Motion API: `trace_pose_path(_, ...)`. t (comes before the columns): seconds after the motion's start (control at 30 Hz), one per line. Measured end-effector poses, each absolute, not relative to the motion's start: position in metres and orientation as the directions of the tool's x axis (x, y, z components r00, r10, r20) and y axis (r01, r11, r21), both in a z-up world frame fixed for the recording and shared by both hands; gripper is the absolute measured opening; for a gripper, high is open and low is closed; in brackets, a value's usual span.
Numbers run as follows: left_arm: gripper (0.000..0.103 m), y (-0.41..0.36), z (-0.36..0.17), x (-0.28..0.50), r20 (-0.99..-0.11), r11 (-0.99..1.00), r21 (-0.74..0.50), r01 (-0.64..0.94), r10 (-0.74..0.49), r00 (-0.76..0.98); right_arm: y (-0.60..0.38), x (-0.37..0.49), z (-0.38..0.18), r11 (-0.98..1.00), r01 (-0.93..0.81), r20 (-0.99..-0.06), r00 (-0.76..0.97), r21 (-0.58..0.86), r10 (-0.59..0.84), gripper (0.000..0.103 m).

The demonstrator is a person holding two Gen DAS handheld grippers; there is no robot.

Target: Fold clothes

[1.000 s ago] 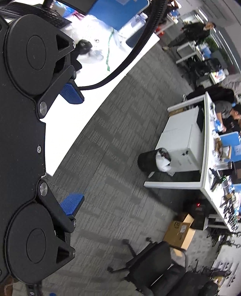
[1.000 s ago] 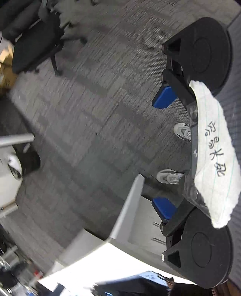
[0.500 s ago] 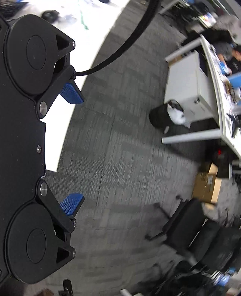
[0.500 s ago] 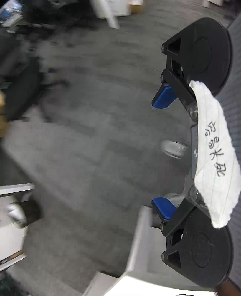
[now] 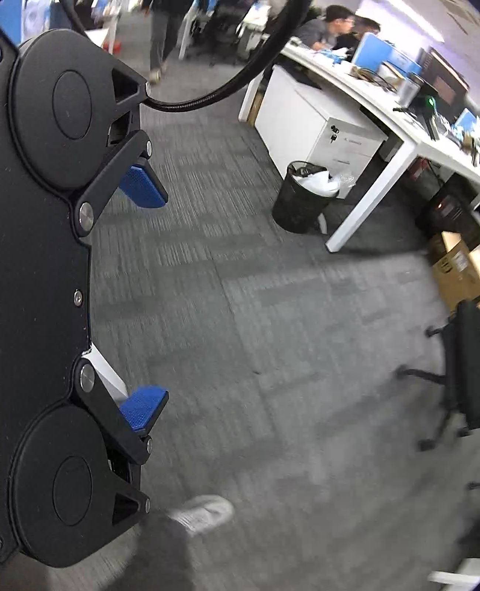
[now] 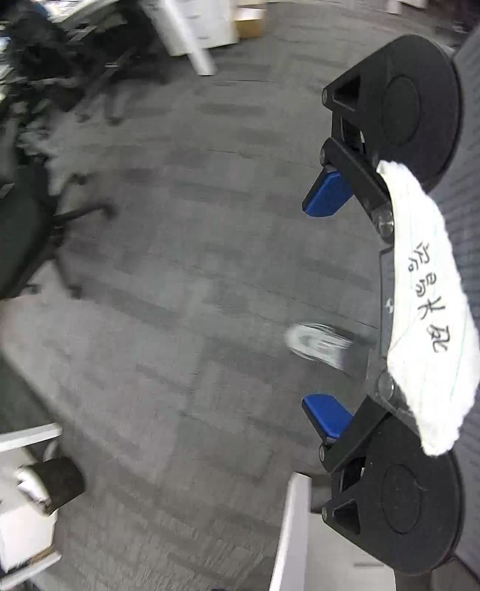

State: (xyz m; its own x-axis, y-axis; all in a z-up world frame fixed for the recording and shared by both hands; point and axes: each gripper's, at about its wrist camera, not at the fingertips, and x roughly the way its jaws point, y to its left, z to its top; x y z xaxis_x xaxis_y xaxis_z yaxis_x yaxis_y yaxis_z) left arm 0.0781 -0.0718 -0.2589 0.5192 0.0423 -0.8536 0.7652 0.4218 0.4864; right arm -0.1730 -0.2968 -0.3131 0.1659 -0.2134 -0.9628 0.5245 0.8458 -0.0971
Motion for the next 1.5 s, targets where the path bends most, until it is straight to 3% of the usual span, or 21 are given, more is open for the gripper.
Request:
trace_pose_path(0.27, 0.102, -0.130, -0.251, 0.065, -0.846, 0.570, 0.471, 0.673, 0.075, 0.528, -0.376, -0.146, -0.321, 0.904, 0.409, -0.977, 0.209, 0.128, 0.044, 0.103)
trace_pose_path(0.4, 0.102, -0.132, -0.223, 0.074, -0.810, 0.668, 0.501, 0.550, 0.138, 0.571, -0.423, -0.122, -0.311, 0.916, 0.386, -0.979, 0.200, 0.112, 0.036, 0.103)
trace_pose_path(0.53, 0.102, -0.104, -0.184, 0.090, -0.773, 0.782, 0.504, 0.366, 0.220, 0.594, -0.441, -0.095, -0.283, 0.955, 0.286, -0.949, 0.316, 0.078, -0.017, 0.103)
trace_pose_path(0.63, 0.102, -0.059, -0.158, 0.089, -0.786, 0.882, 0.430, 0.194, 0.259, 0.561, -0.434, -0.070, -0.262, 0.984, 0.174, -0.907, 0.419, 0.046, -0.032, 0.103)
trace_pose_path(0.77, 0.102, 0.003, -0.144, 0.081, -0.828, 0.949, 0.315, -0.021, 0.285, 0.482, -0.409, -0.036, -0.230, 0.997, 0.021, -0.863, 0.502, 0.068, 0.048, 0.103)
trace_pose_path(0.93, 0.102, 0.068, -0.161, 0.066, -0.733, 0.819, 0.573, -0.021, 0.524, 0.433, -0.345, 0.002, -0.221, 0.977, -0.173, -0.835, 0.514, 0.123, 0.196, 0.103)
trace_pose_path(1.1, 0.102, 0.132, -0.180, 0.050, -0.553, 0.597, 0.802, 0.014, 0.734, 0.395, -0.264, 0.010, -0.214, 0.927, -0.344, -0.840, 0.451, 0.149, 0.302, 0.103)
trace_pose_path(1.27, 0.101, 0.194, -0.204, 0.047, -0.460, 0.483, 0.873, 0.072, 0.764, 0.453, -0.184, 0.003, -0.208, 0.875, -0.470, -0.848, 0.415, 0.112, 0.331, 0.103)
trace_pose_path(1.37, 0.081, 0.225, -0.216, 0.055, -0.476, 0.491, 0.864, 0.110, 0.726, 0.496, -0.138, 0.000, -0.198, 0.870, -0.484, -0.855, 0.412, 0.088, 0.316, 0.103)
trace_pose_path(1.4, 0.065, 0.236, -0.222, 0.059, -0.499, 0.502, 0.853, 0.141, 0.709, 0.498, -0.125, -0.002, -0.196, 0.874, -0.479, -0.858, 0.413, 0.081, 0.306, 0.103)
trace_pose_path(1.43, 0.030, 0.247, -0.228, 0.064, -0.539, 0.527, 0.831, 0.179, 0.683, 0.492, -0.111, -0.005, -0.194, 0.880, -0.469, -0.862, 0.413, 0.077, 0.295, 0.103)
trace_pose_path(1.47, 0.009, 0.257, -0.234, 0.070, -0.586, 0.558, 0.801, 0.218, 0.652, 0.482, -0.098, -0.008, -0.192, 0.886, -0.457, -0.867, 0.410, 0.072, 0.282, 0.103)
trace_pose_path(1.5, 0.004, 0.259, -0.238, 0.067, -0.636, 0.601, 0.759, 0.250, 0.601, 0.484, -0.085, -0.013, -0.189, 0.893, -0.445, -0.874, 0.405, 0.067, 0.268, 0.103)
